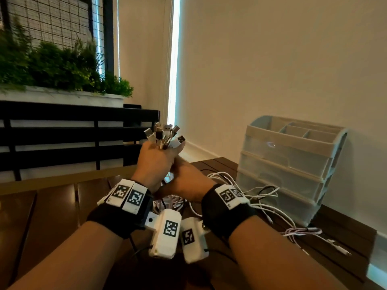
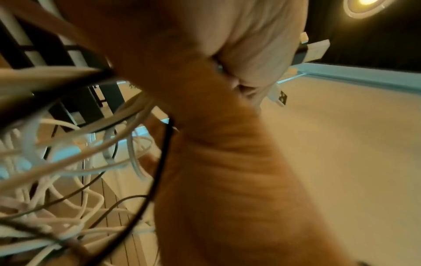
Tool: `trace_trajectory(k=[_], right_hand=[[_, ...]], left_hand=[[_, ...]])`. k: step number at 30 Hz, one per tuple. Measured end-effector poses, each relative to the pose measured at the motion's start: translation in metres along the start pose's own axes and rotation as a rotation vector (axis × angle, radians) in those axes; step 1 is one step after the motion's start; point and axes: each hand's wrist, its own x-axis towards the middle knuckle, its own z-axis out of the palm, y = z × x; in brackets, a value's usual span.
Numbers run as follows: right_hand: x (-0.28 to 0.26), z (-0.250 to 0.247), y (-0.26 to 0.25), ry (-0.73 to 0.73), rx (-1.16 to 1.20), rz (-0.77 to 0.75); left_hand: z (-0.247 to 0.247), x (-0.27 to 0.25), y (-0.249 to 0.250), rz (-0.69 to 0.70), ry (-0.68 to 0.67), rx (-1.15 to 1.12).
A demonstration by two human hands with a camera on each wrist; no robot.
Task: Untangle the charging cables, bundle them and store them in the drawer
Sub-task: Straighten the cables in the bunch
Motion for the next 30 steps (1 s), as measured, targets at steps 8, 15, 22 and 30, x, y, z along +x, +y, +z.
trace_trajectory(k=[8, 15, 22, 30], right_hand=[[0.009, 0.014, 0.017, -0.042, -0.653, 0.036], [0.002, -0.018, 0.009, -0.23, -0.263, 0.181], [-0.003, -0.051, 0.012, -0.151, 0.095, 0.242], [-0.005, -0.026, 0.004, 0.113, 0.426, 0.123]], left_hand=[[-0.006, -0.004, -0.013, -0.169, -0.11, -0.023], [-0.008, -0.006, -0.016, -0.184, -0.017, 0.028], [-0.01, -0.002, -0.025, -0.21, -0.13, 0.305], [-0.008, -0.003, -0.038, -0.282, -0.268, 0.668]])
